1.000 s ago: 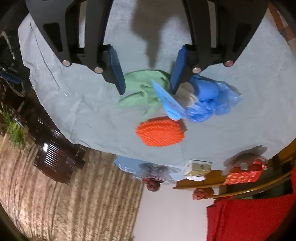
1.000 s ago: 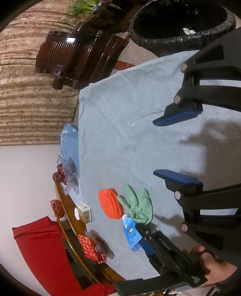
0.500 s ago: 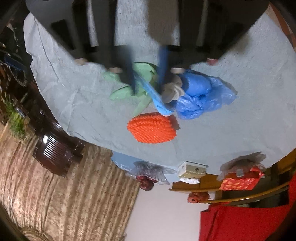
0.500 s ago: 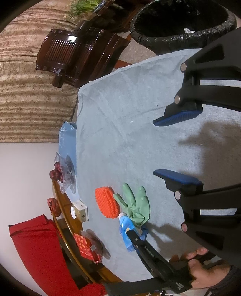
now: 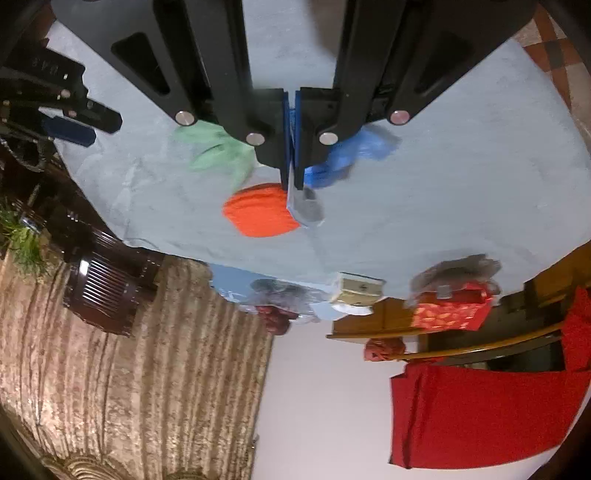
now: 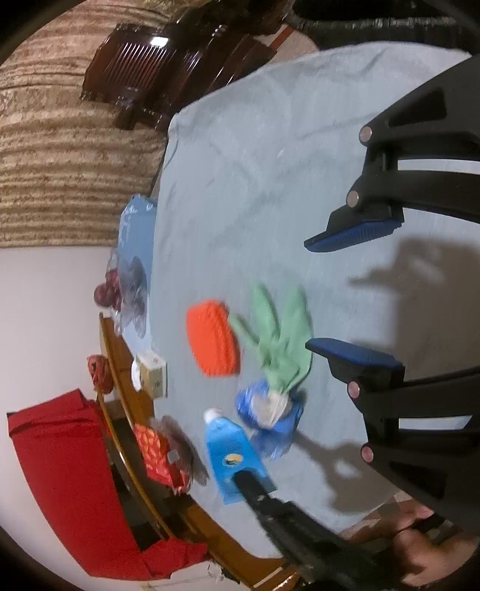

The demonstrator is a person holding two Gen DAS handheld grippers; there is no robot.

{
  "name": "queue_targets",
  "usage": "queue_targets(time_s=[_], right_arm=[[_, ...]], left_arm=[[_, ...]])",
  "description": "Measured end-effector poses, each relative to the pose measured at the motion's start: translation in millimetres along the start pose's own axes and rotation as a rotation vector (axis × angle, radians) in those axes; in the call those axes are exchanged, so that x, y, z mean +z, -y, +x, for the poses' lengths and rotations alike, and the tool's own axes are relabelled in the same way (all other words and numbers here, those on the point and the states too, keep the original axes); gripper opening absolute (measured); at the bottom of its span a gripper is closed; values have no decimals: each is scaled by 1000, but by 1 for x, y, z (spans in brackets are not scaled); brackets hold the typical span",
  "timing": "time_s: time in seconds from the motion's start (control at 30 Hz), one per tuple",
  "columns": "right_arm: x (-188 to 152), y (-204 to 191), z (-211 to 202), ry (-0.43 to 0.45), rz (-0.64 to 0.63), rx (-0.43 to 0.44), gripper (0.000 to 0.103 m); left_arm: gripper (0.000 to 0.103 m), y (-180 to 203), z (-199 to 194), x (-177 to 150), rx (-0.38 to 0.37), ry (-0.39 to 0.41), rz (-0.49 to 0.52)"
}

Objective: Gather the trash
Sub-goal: 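Grasp the green rubber glove by its white cuff with the right tool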

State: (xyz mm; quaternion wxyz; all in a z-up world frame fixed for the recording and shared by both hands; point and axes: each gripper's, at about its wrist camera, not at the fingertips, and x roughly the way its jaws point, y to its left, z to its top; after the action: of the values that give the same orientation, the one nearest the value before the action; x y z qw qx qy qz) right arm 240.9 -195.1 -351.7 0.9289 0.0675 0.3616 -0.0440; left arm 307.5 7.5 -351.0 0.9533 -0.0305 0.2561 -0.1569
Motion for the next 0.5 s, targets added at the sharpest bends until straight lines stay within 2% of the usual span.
queue_targets(time_s=[0.5], right_arm=[[15, -99, 53, 9, -25, 20, 48]], left_arm=[[1, -68, -16, -18, -2, -25, 55]])
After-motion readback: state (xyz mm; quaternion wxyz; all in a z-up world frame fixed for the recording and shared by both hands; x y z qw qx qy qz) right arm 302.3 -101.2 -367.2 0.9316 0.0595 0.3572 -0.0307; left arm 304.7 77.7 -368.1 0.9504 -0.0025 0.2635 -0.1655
